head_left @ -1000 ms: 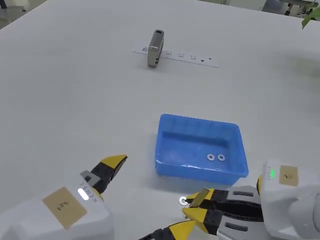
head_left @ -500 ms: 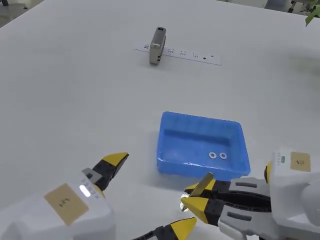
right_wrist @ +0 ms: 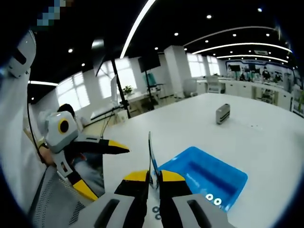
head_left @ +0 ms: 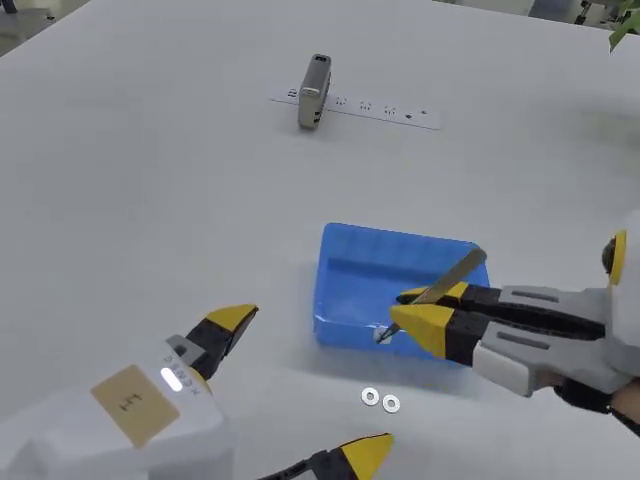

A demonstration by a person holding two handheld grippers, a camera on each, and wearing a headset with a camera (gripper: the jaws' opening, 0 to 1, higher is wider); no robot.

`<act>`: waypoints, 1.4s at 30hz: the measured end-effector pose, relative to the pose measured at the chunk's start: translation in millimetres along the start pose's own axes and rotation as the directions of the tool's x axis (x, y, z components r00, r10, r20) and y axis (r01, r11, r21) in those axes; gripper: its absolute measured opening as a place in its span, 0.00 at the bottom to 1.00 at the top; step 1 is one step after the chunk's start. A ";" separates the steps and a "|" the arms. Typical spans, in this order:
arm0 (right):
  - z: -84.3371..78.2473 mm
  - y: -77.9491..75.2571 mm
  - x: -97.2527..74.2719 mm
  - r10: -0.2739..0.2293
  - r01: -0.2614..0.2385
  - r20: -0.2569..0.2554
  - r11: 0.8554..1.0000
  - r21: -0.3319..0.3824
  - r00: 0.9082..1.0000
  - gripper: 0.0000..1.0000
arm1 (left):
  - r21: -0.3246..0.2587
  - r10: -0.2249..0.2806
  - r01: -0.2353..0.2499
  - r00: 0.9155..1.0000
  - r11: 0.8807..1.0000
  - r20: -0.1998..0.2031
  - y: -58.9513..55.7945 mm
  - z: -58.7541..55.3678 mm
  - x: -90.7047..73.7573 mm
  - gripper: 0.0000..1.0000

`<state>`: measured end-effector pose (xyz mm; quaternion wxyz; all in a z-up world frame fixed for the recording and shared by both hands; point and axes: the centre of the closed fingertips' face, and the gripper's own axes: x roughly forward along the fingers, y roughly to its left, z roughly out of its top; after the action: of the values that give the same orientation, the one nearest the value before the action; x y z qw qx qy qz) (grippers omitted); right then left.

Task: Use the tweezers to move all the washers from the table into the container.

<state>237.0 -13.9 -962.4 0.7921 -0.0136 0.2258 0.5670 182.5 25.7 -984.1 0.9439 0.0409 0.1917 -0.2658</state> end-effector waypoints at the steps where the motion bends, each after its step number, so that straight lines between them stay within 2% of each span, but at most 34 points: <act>1: 0.9 -4.8 -1.1 -0.007 0.007 0.002 1.000 0.007 1.000 0.04 | -0.001 -0.001 0.001 1.000 1.000 0.000 -0.2 0.0 0.0 0.79; 10: -3.2 -46.0 -1.1 -0.101 0.102 -0.017 0.991 0.082 0.995 0.04 | -0.007 0.009 -0.009 1.000 1.000 0.005 1.8 0.3 -0.6 0.79; 13: -5.4 -56.4 1.3 -0.117 0.119 -0.020 0.987 0.110 0.993 0.04 | -0.009 0.008 -0.008 1.000 1.000 0.006 1.7 0.4 -0.7 0.79; 18: -15.6 -69.5 8.7 -0.128 0.134 -0.054 0.983 0.127 0.990 0.04 | -0.011 0.007 -0.007 1.000 1.000 0.009 1.1 1.1 -0.7 0.79; 30: -34.9 -86.0 23.7 -0.137 0.154 -0.132 0.980 0.123 0.982 0.04 | -0.013 0.003 -0.003 1.000 1.000 0.006 0.1 1.4 -0.4 0.79; 42: -42.6 -90.2 29.5 -0.135 0.154 -0.168 0.983 0.104 0.977 0.04 | -0.011 -0.003 0.003 1.000 1.000 -0.001 -1.2 0.2 0.1 0.78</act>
<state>311.6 -31.6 -1032.8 0.8099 -0.0292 0.3198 0.4908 182.0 24.5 -983.9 0.9436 0.0357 0.1936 -0.2662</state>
